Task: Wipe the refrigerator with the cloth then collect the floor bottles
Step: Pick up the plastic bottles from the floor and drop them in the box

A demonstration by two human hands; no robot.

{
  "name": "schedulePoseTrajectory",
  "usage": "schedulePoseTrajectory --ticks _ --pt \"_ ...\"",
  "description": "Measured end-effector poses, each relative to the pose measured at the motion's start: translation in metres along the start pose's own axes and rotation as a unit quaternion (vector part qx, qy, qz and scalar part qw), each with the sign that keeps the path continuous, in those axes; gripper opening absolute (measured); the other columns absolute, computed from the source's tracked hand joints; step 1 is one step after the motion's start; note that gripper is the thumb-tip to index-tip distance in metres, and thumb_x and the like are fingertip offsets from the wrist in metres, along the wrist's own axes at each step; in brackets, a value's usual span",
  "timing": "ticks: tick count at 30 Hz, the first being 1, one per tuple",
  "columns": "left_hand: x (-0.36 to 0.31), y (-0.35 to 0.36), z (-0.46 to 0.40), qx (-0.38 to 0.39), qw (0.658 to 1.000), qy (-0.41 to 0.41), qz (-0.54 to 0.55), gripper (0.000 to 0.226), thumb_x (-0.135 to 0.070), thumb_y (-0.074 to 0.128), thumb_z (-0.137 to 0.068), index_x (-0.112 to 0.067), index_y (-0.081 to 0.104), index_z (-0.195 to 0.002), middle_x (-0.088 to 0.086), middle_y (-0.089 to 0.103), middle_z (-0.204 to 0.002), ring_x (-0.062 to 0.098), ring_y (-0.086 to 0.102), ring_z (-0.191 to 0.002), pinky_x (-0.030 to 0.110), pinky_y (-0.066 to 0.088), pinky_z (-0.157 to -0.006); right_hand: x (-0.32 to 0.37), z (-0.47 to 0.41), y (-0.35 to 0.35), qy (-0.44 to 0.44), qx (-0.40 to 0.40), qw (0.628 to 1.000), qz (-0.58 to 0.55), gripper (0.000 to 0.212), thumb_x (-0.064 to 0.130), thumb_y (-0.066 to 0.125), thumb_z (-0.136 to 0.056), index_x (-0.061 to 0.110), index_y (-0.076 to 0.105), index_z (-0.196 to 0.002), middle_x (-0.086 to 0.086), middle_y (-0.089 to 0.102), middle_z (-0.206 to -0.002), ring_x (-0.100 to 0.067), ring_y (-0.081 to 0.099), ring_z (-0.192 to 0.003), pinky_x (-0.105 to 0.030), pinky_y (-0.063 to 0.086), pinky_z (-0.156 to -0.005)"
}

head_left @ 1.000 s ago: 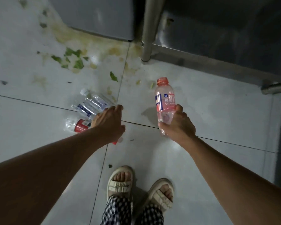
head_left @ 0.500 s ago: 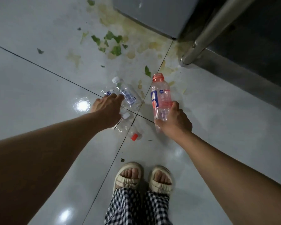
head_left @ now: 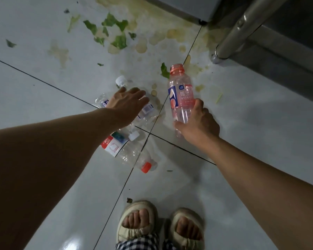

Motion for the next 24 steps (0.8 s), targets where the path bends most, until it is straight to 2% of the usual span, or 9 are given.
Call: schedulePoseTrajectory --ticks 4,8,12,17,20,24 --pt "-0.001 0.006 -0.014 0.012 0.998 0.019 -0.052 0.064 -0.009 0.063 -0.084 -0.02 0.035 -0.141 0.008 0.036 -0.147 0.026 0.032 -0.136 0.045 0.03 -0.107 -0.008 -0.01 0.007 -0.007 -0.008 1.0 0.003 0.09 0.049 0.069 -0.077 0.015 0.017 -0.143 -0.013 0.05 -0.124 -0.03 0.053 -0.106 -0.033 0.041 -0.077" --pt "-0.003 0.007 -0.028 0.03 0.996 0.022 -0.083 0.07 -0.014 0.067 -0.081 -0.021 0.033 -0.142 0.008 0.041 -0.144 0.026 0.035 -0.134 0.048 0.024 -0.11 -0.014 -0.013 0.007 -0.012 -0.007 1.0 0.0 0.093 0.049 0.068 -0.078 0.015 0.013 -0.145 -0.013 0.048 -0.126 -0.03 0.052 -0.107 -0.034 0.042 -0.079" --pt "-0.005 0.002 -0.038 0.068 0.991 0.025 -0.116 0.068 -0.017 0.066 -0.082 -0.022 0.031 -0.14 0.002 0.045 -0.141 0.024 0.036 -0.133 0.046 0.025 -0.109 -0.018 -0.007 -0.002 -0.019 0.005 1.0 0.005 0.093 0.05 0.066 -0.08 0.014 0.011 -0.146 -0.014 0.048 -0.127 -0.029 0.052 -0.108 -0.036 0.045 -0.083" --pt "-0.013 -0.001 -0.039 0.063 0.993 0.013 -0.095 0.064 -0.015 0.065 -0.08 -0.015 0.031 -0.134 0.003 0.057 -0.122 0.023 0.051 -0.116 0.044 0.028 -0.106 -0.021 0.002 -0.02 -0.017 0.009 1.0 0.009 0.092 0.05 0.065 -0.08 0.015 0.012 -0.145 -0.013 0.048 -0.127 -0.028 0.051 -0.108 -0.034 0.042 -0.081" --pt "-0.018 -0.003 -0.038 0.034 0.995 0.007 -0.092 0.061 -0.014 0.065 -0.08 -0.014 0.033 -0.132 0.005 0.053 -0.118 0.022 0.055 -0.105 0.041 0.033 -0.1 -0.025 0.001 -0.027 -0.015 -0.005 1.0 0.016 0.09 0.05 0.067 -0.079 0.016 0.013 -0.144 -0.013 0.049 -0.125 -0.027 0.051 -0.106 -0.034 0.042 -0.079" --pt "-0.019 -0.021 -0.026 0.034 0.995 -0.015 -0.092 0.066 -0.023 0.069 -0.077 -0.013 0.034 -0.132 0.01 0.048 -0.12 0.024 0.052 -0.103 0.037 0.038 -0.09 -0.027 0.011 -0.035 -0.003 -0.005 1.0 0.023 0.089 0.05 0.066 -0.079 0.016 0.015 -0.143 -0.013 0.049 -0.124 -0.027 0.052 -0.106 -0.034 0.043 -0.078"
Point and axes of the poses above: each hand's wrist, its own z-axis away from the middle knuckle, its own y-axis out of the palm, x = y × z, the point moved 2 cm from there along -z, towards the middle knuckle
